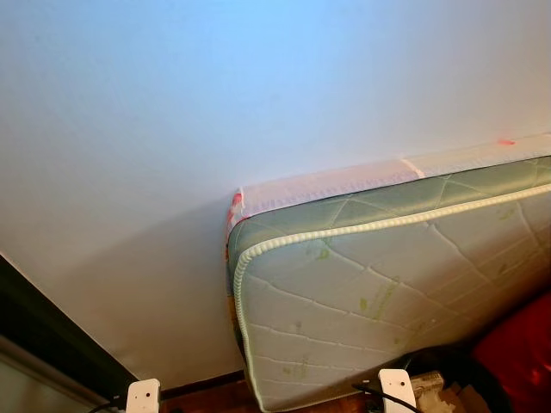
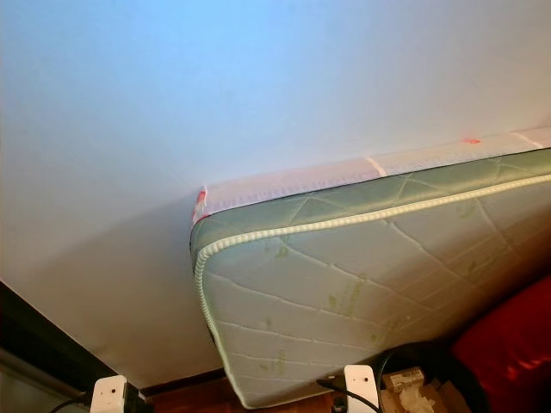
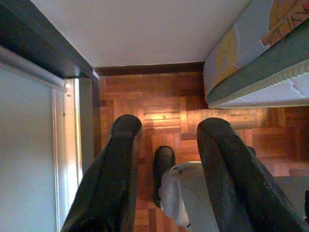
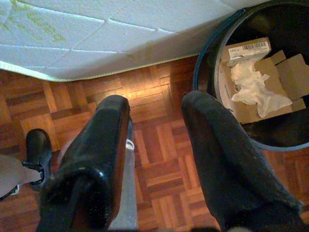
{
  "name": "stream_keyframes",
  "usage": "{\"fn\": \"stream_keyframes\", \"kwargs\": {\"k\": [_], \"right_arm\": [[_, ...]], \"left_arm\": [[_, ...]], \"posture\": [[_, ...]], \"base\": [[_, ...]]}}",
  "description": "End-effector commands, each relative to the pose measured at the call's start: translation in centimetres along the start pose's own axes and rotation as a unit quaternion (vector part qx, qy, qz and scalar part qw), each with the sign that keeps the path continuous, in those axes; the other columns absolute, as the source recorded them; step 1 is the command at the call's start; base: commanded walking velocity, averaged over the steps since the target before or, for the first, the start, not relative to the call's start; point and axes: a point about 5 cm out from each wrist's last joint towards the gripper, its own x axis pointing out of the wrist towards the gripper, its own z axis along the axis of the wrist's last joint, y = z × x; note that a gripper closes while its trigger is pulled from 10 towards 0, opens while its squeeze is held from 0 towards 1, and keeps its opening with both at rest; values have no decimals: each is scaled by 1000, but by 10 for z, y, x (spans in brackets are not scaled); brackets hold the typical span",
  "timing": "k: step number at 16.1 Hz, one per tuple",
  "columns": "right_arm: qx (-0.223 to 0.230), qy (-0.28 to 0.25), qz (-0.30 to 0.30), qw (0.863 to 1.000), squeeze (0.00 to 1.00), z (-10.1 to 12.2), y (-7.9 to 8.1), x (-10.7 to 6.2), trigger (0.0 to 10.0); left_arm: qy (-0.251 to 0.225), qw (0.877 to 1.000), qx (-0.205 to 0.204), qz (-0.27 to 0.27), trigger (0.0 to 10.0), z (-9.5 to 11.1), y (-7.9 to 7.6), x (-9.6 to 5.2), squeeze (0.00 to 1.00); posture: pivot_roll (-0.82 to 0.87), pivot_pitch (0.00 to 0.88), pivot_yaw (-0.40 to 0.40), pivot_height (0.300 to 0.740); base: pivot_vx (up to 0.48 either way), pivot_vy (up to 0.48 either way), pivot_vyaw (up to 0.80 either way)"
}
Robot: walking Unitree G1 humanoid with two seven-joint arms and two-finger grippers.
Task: Clean up the room
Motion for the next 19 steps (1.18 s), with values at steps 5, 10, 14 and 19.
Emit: {"fn": "stream_keyframes", "kwargs": {"k": [5, 10, 14, 19], "right_arm": [[85, 25, -15, 996, 0, -26, -49, -11, 10000], [83, 25, -15, 996, 0, -26, -49, -11, 10000], [82, 24, -15, 996, 0, -25, -49, -11, 10000], [83, 25, -16, 996, 0, -26, -51, -11, 10000]], "left_arm": [[56, 996, 52, -46, 10000, -6, -31, 5, 0], [56, 996, 50, -46, 10000, -6, -31, 5, 0], [54, 996, 50, -45, 10000, -5, -31, 5, 0], [49, 997, 48, -47, 10000, -3, -33, 6, 0]], "posture": [[-48, 11, -3, 740], [-49, 1, -6, 740], [-49, 0, -7, 740], [-47, 3, -12, 740]], "base": [[0, 0, 0], [0, 0, 0], [0, 0, 0], [0, 0, 0]]}}
